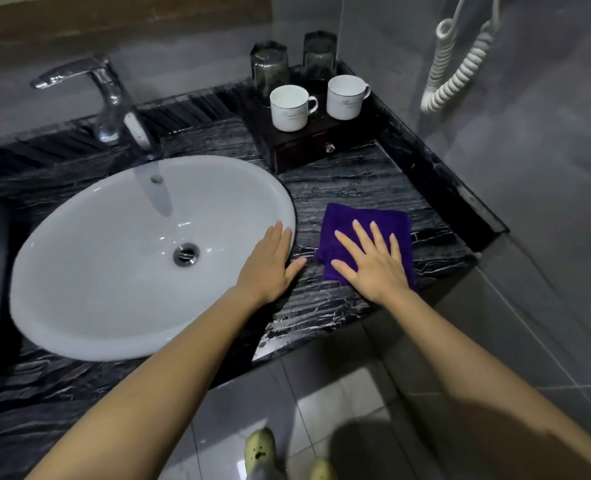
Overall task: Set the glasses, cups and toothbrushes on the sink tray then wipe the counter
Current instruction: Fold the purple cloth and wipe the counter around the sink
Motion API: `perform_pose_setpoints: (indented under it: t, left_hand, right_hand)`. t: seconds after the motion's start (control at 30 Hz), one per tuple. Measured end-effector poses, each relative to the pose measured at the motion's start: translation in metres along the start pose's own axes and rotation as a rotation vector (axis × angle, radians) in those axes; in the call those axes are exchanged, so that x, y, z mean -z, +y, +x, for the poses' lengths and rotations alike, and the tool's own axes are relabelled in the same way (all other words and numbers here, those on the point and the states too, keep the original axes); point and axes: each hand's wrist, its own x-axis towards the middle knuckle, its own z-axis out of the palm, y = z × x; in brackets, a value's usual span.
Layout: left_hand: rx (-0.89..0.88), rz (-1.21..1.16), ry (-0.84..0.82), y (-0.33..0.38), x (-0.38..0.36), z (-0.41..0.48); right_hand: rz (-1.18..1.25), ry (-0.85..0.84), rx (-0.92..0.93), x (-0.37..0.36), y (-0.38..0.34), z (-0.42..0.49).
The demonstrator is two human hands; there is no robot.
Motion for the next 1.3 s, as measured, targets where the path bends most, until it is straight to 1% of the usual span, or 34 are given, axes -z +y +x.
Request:
perform_pose_setpoints:
  t: [0.17,0.23,0.33,0.37,0.43,0.5,0.6,0.67,0.77,1.0,1.3]
  left_hand:
    - [0.025,-0.002,0.065,0.003,-0.006,0.022]
    - [0.024,0.019,0.099,0.003,-0.008,0.023]
    - [0.012,0.017,0.116,0.001,-0.009,0.023]
    - [0.008,0.007,0.119,0.002,-0.009,0.023]
    - [0.003,-0.008,0.119,0.001,-0.009,0.023]
    - [0.002,-0.022,0.113,0.001,-0.009,0.024]
    - [-0.005,-0.025,0.119,0.0,-0.01,0.025]
    - [-0.011,-0.012,0.131,0.0,-0.011,0.024]
    - [-0.013,0.01,0.141,-0.001,-0.012,0.024]
    - [-0.022,0.062,0.154,-0.001,-0.013,0.024]
    - [-0.018,0.061,0.156,0.002,-0.013,0.024]
  right_hand:
    - [0.016,0.018,-0.016,0.007,0.002,0.037]
    - [0.015,0.014,0.049,0.006,0.001,0.028]
    - [0.002,0.025,0.198,-0.001,0.014,-0.009]
    - [-0.005,0.04,0.217,-0.004,0.023,-0.021]
    - [-0.02,0.068,0.187,-0.007,0.042,-0.036]
    - [-0.034,0.054,0.118,-0.003,0.058,-0.036]
    - [-0.025,0.019,0.02,0.007,0.075,-0.01]
    - [0.0,0.02,-0.045,0.014,0.082,0.014]
    - [0.045,0.038,-0.095,0.023,0.089,0.051]
    - [0.04,0.032,-0.058,0.034,0.058,0.12]
    - [0.061,0.016,0.091,0.026,-0.002,0.148]
